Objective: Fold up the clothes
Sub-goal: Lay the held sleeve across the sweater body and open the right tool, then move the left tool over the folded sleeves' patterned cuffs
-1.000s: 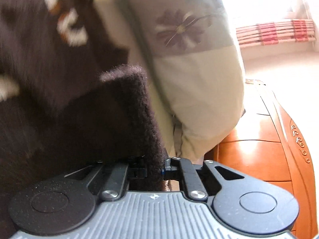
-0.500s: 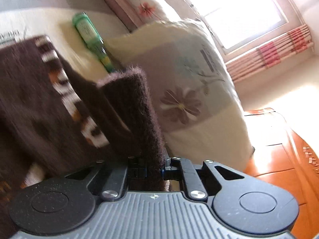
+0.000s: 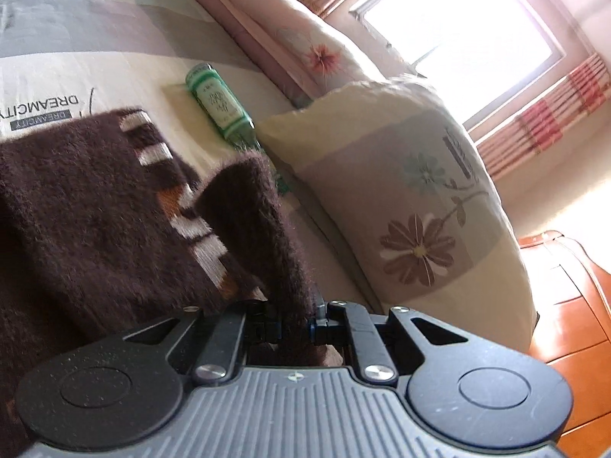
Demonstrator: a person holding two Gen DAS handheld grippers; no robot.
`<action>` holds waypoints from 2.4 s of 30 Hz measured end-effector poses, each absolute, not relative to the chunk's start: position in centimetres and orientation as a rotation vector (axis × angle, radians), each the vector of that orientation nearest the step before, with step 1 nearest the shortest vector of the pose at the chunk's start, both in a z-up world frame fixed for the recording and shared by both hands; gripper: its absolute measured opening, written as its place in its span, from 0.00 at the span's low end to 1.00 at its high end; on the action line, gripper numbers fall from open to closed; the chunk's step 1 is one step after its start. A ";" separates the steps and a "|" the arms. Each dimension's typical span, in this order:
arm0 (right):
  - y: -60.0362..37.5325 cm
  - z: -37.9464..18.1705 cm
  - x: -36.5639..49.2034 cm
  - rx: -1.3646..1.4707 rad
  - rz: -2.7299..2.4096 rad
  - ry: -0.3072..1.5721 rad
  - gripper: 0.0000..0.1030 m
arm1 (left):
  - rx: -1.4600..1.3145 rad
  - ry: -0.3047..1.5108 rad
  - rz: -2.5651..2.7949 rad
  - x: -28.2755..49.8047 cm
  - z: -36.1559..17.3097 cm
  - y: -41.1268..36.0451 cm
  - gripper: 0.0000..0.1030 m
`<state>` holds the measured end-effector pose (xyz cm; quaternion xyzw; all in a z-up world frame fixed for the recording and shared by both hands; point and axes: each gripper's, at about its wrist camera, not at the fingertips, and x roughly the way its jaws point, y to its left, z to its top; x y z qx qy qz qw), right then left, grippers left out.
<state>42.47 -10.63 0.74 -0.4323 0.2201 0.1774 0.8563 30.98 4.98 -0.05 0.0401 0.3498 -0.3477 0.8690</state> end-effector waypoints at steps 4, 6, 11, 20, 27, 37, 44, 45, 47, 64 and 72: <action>-9.7 -0.1 42.5 -0.892 0.396 0.447 0.14 | 0.091 0.741 -0.727 31.1 -0.4 4.9 0.99; -9.2 -0.8 42.6 -0.891 0.414 0.461 0.14 | 0.093 0.744 -0.728 31.1 -0.5 4.8 0.99; -8.8 -3.0 42.6 -0.857 0.490 0.565 0.22 | 0.095 0.746 -0.732 31.1 -0.6 4.7 0.99; -13.0 -0.5 39.4 -0.743 0.527 0.568 0.56 | 0.053 0.712 -0.858 29.7 0.7 3.9 0.99; -21.3 -0.6 35.1 -0.682 0.297 0.493 0.69 | -0.007 0.690 -1.060 27.4 2.0 2.2 0.99; -33.5 -4.2 32.7 -0.171 0.058 0.535 0.82 | 0.072 0.686 -0.812 31.9 3.2 -2.7 0.99; -36.4 -5.0 36.4 -0.087 0.003 0.512 0.82 | 0.049 0.726 -0.612 41.9 1.5 -8.1 0.99; -36.9 -5.3 36.7 -0.114 -0.030 0.523 0.82 | 0.021 0.731 -0.603 42.8 0.9 -8.6 0.99; -38.3 -6.0 37.3 -0.147 -0.100 0.556 0.82 | 0.004 0.747 -0.583 44.1 -0.5 -9.7 0.99; -45.3 -5.2 35.8 0.133 -0.017 0.609 0.83 | -0.267 0.966 -0.534 42.6 -2.5 -5.2 0.99; -45.2 -4.6 35.3 0.134 -0.026 0.558 0.87 | -0.732 1.001 -0.573 42.5 -6.5 -3.5 0.98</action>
